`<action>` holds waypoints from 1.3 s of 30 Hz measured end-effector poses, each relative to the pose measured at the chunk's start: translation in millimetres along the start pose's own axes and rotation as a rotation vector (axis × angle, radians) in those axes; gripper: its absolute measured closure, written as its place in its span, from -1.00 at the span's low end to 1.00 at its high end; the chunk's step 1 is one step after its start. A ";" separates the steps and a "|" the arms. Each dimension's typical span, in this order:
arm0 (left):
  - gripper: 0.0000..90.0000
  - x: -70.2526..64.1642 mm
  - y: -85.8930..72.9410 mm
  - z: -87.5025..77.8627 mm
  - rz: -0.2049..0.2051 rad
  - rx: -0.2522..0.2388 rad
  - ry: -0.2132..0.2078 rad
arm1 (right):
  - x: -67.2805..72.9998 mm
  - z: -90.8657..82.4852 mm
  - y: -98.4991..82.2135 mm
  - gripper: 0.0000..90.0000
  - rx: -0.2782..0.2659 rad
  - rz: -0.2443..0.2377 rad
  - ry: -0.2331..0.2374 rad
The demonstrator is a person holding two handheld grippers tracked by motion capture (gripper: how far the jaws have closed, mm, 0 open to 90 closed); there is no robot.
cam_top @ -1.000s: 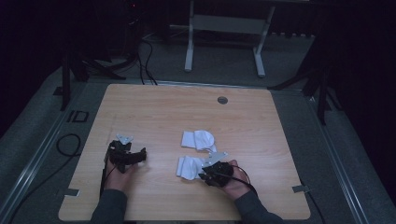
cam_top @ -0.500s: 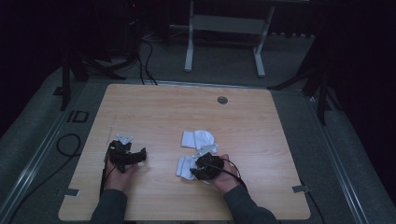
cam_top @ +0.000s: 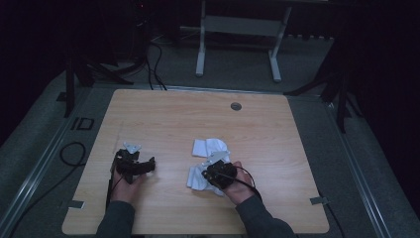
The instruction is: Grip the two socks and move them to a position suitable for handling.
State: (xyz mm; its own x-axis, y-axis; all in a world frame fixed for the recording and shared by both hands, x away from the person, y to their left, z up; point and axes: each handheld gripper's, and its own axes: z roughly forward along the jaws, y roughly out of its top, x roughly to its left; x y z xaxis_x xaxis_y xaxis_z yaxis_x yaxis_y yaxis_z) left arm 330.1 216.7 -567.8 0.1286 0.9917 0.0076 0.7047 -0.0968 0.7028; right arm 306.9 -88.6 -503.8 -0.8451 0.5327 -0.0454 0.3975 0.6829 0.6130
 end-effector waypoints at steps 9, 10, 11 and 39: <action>-0.71 -0.2 -0.1 0.2 -0.002 -0.003 0.000 | -0.1 -24.3 5.1 0.97 -0.020 -0.018 -0.023; -0.71 -0.2 -0.1 0.2 -0.003 -0.003 -0.001 | -1.0 -28.3 5.3 0.97 -0.021 -0.019 -0.026; -0.71 -0.2 -0.1 0.2 -0.003 -0.004 -0.001 | -2.0 -32.6 5.4 0.97 -0.024 -0.024 -0.033; -0.71 -0.2 -0.1 0.2 -0.004 -0.004 -0.001 | -96.3 -89.6 -81.7 0.66 0.073 0.150 -0.204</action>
State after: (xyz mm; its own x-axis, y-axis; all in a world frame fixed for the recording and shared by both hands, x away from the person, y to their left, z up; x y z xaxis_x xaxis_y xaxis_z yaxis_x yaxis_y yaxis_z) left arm 330.1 216.5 -568.1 0.1265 0.9920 0.0046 0.7026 -0.0929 0.7055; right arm 323.7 -240.5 -478.8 -0.6881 0.7155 -0.1204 0.5442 0.6187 0.5665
